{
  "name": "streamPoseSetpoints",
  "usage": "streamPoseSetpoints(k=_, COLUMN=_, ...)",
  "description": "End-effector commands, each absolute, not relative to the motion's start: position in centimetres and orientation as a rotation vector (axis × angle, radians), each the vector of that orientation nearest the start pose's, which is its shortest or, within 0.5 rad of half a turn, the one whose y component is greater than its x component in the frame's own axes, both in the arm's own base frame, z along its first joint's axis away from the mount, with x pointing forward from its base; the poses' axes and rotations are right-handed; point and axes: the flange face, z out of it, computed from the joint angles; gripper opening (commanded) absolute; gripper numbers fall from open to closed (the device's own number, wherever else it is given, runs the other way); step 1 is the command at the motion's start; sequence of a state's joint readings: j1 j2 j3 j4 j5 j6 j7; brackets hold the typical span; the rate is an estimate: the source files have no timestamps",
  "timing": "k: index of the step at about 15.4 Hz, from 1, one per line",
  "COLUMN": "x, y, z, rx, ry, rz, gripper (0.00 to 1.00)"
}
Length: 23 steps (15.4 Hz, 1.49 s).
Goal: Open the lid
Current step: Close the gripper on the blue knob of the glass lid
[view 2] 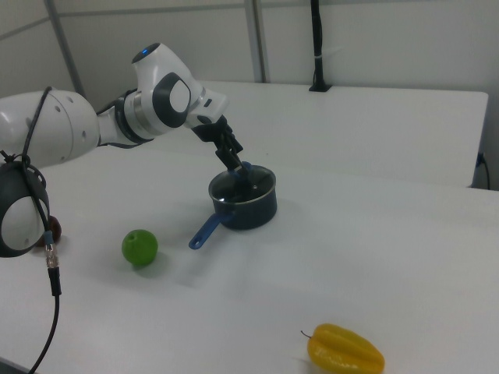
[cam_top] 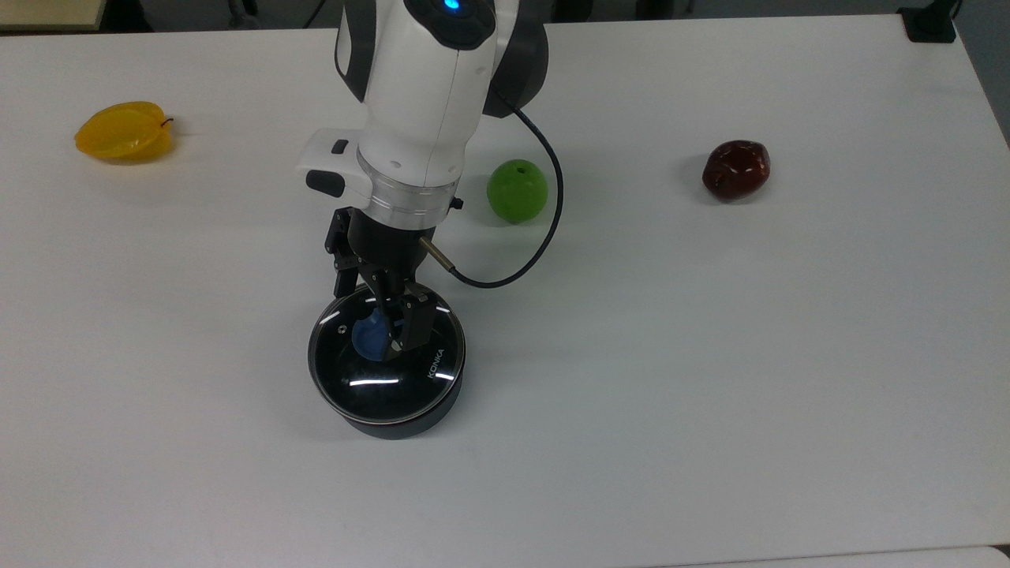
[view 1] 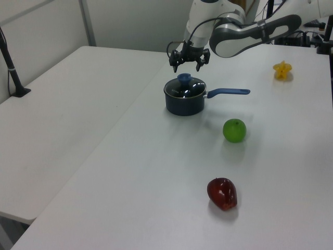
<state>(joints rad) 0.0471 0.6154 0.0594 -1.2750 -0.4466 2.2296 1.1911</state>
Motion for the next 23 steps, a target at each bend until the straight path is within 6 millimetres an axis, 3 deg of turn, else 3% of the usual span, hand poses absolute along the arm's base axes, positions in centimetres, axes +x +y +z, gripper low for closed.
streamPoseSetpoints(k=1, x=76.0, y=5.9, z=42.8, rx=-2.848, ry=1.342, rz=-0.815, gripper=1.00)
streamPoseSetpoints(k=11, x=76.2, y=7.1, z=40.2, rx=-2.896, ry=1.309, rz=-0.792, gripper=1.00)
streamPoseSetpoints(k=14, x=76.2, y=7.2, z=40.1, rx=-2.900, ry=1.312, rz=-0.786, gripper=0.79)
streamPoseSetpoints(k=17, x=76.2, y=7.3, z=40.5, rx=-2.892, ry=1.317, rz=-0.790, gripper=0.65)
streamPoseSetpoints(k=23, x=76.2, y=7.1, z=40.8, rx=-2.887, ry=1.322, rz=-0.797, gripper=0.58)
